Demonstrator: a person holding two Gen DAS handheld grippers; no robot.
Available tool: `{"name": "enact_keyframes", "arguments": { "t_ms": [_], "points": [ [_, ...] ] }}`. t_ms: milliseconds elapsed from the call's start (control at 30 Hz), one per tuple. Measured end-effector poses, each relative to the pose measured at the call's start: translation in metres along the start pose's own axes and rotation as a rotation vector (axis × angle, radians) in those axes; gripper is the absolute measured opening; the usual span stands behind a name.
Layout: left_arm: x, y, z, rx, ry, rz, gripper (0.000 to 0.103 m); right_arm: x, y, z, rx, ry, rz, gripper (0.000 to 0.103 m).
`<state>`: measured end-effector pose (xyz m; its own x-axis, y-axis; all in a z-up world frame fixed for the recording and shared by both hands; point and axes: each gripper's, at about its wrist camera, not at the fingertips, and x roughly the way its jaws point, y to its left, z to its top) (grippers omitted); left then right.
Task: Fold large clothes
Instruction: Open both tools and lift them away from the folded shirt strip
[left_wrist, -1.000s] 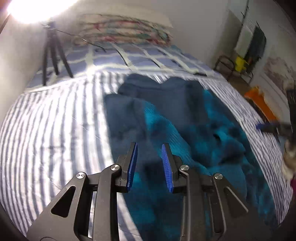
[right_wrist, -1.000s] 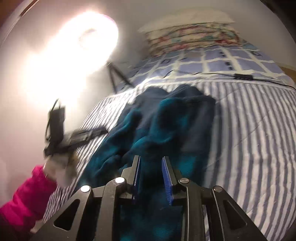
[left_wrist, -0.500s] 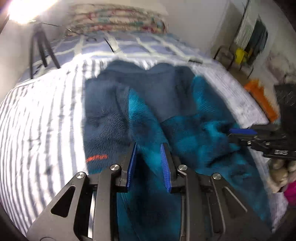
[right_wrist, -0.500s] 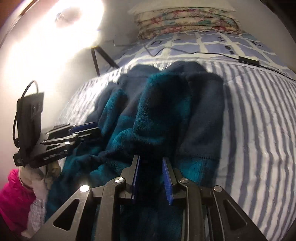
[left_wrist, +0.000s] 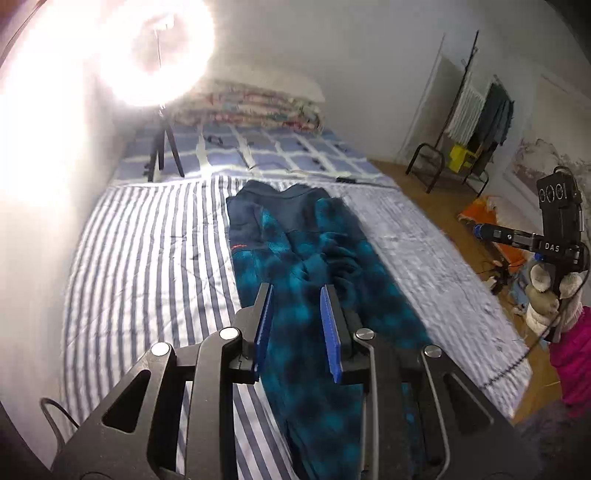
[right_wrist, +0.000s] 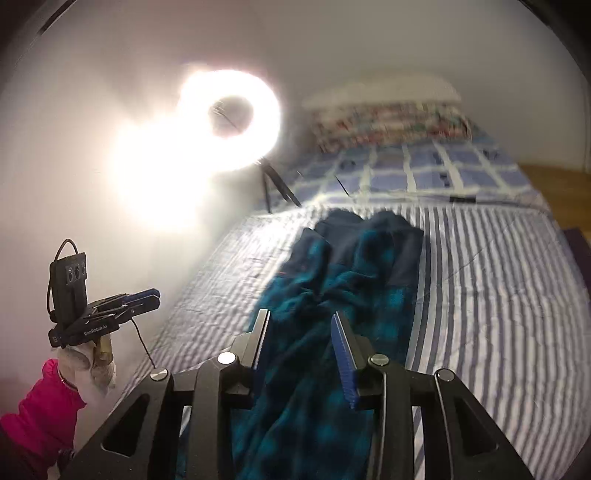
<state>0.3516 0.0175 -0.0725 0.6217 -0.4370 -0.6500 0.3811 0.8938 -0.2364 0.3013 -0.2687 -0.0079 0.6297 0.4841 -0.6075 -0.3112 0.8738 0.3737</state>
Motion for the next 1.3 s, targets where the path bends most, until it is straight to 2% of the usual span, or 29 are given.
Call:
{"name": "enact_keyframes", "arguments": {
  "t_ms": [133,200,333,467,567,633,700,800,900,1000,1067,1167,1300],
  "points": [
    [-0.080,-0.024,-0.010,0.001,-0.068,-0.008,0.024,-0.067,0.035,-0.014,-0.043,-0.069,-0.020,0.037],
    [-0.116,-0.035,-0.015,0.001,-0.104,-0.008,0.024,-0.107,0.054,-0.022,-0.069,-0.108,-0.022,0.044],
    [-0.185,-0.060,-0.022,-0.004,-0.143,-0.024,0.026,-0.171,0.079,-0.037,-0.100,-0.153,-0.048,0.046],
    [-0.240,-0.083,-0.031,0.002,-0.171,-0.033,0.028,-0.229,0.098,-0.052,-0.139,-0.186,-0.080,0.046],
    [-0.274,-0.099,-0.039,0.019,-0.179,-0.038,0.028,-0.261,0.101,-0.062,-0.122,-0.188,-0.079,0.046],
    [-0.288,-0.107,-0.046,0.022,-0.174,-0.042,0.032,-0.274,0.098,-0.071,-0.098,-0.182,-0.072,0.046],
    [-0.293,-0.109,-0.053,0.005,-0.165,-0.055,0.041,-0.277,0.094,-0.082,-0.081,-0.170,-0.058,0.046],
    [-0.291,-0.106,-0.065,-0.044,-0.137,-0.074,0.041,-0.267,0.082,-0.106,-0.042,-0.135,-0.072,0.046],
    [-0.289,-0.105,-0.069,-0.054,-0.128,-0.031,0.041,-0.241,0.069,-0.131,0.022,-0.065,-0.051,0.046],
    [-0.311,-0.108,-0.062,-0.063,-0.145,-0.047,0.041,-0.224,0.067,-0.142,0.040,-0.022,-0.029,0.042],
    [-0.341,-0.118,-0.052,-0.034,-0.203,-0.031,0.041,-0.231,0.069,-0.136,0.037,-0.049,-0.019,0.042],
    [-0.389,-0.135,-0.039,0.023,-0.287,-0.005,0.042,-0.261,0.084,-0.120,-0.018,-0.123,-0.027,0.042],
    [-0.404,-0.140,-0.041,0.046,-0.320,0.014,0.048,-0.285,0.102,-0.102,-0.087,-0.174,-0.037,0.042]
  ]
}}
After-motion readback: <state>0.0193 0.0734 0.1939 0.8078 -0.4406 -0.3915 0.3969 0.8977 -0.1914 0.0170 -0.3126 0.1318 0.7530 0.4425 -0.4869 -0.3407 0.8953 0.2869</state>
